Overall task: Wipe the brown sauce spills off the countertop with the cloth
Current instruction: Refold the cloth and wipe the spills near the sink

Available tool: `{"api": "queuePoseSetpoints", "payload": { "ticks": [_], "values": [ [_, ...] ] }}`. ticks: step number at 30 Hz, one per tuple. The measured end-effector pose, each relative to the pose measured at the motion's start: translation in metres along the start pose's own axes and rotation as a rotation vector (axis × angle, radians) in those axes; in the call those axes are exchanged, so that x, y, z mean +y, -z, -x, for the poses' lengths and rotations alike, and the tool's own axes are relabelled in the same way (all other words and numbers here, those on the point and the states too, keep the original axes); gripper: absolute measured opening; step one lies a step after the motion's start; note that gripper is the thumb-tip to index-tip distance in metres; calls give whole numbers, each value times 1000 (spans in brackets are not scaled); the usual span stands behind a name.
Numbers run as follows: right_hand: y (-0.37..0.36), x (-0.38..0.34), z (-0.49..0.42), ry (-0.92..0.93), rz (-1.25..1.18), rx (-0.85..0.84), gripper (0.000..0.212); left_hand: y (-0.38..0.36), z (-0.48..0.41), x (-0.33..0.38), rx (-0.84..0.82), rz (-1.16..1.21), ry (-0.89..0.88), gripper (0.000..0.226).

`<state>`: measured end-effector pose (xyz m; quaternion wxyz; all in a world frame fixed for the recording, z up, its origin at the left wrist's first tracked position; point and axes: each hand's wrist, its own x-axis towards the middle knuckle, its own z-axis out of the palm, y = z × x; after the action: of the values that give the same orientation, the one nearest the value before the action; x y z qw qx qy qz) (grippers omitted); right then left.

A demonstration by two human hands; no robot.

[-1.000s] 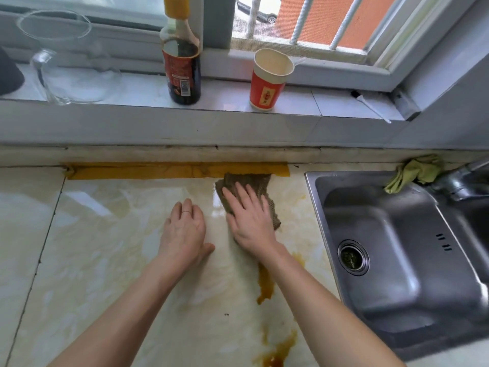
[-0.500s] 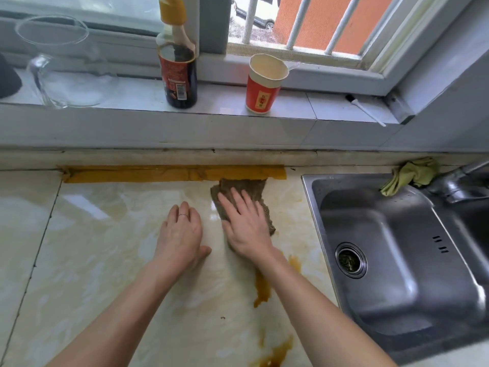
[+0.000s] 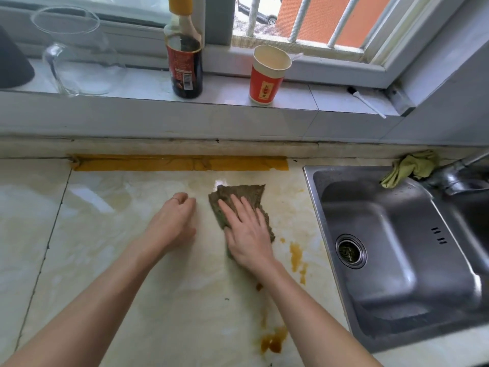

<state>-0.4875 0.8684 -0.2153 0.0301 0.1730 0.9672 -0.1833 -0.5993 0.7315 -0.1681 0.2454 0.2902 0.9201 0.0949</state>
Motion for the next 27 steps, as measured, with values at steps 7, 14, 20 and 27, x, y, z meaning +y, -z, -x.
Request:
{"api": "queuePoseSetpoints", "payload": {
  "ticks": [7,14,20,27],
  "values": [
    [-10,-27,7,-204,-26,55,69,-20,45,-12,98,83,-9,58],
    [-13,-15,51,42,-6,-9,64,-37,63,-5,146,151,50,47],
    [-16,-21,52,-193,-45,57,68,-47,73,-11,141,160,60,48],
    [-34,-22,99,170,-62,9,64,-50,71,-15,131,101,42,59]
  ]
}}
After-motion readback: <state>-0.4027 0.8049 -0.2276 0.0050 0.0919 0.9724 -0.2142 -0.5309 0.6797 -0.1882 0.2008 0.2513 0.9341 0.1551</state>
